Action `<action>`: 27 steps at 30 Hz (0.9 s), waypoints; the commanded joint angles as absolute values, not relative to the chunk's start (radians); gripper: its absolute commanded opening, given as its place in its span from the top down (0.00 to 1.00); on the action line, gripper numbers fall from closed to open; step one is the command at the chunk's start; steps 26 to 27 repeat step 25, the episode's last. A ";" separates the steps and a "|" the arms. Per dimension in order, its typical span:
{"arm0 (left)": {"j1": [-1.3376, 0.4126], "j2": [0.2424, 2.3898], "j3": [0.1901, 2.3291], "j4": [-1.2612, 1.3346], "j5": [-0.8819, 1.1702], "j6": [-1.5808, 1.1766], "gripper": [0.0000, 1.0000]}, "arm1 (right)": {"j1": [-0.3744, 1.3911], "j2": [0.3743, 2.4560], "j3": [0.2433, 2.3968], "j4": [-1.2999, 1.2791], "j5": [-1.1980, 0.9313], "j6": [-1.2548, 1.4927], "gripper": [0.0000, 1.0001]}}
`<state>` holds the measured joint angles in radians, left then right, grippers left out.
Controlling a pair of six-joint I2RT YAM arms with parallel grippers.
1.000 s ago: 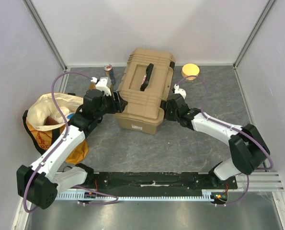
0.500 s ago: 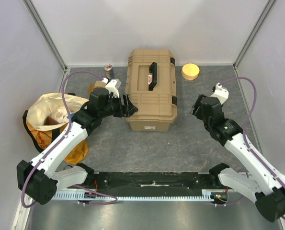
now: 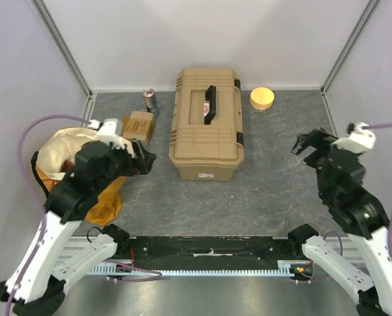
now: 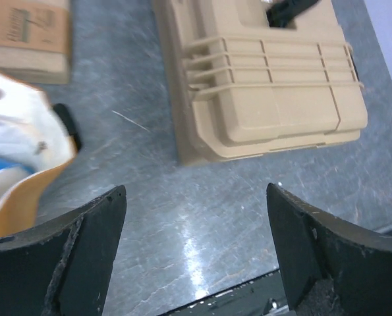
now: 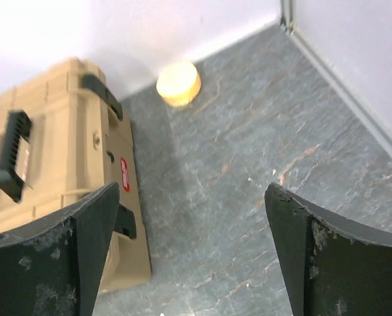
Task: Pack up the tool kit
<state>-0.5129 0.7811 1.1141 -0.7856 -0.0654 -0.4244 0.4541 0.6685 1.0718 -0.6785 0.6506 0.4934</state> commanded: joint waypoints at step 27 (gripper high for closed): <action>-0.514 0.532 1.342 -1.157 -0.377 -0.417 0.08 | 0.454 0.486 1.253 -0.758 0.822 0.460 0.02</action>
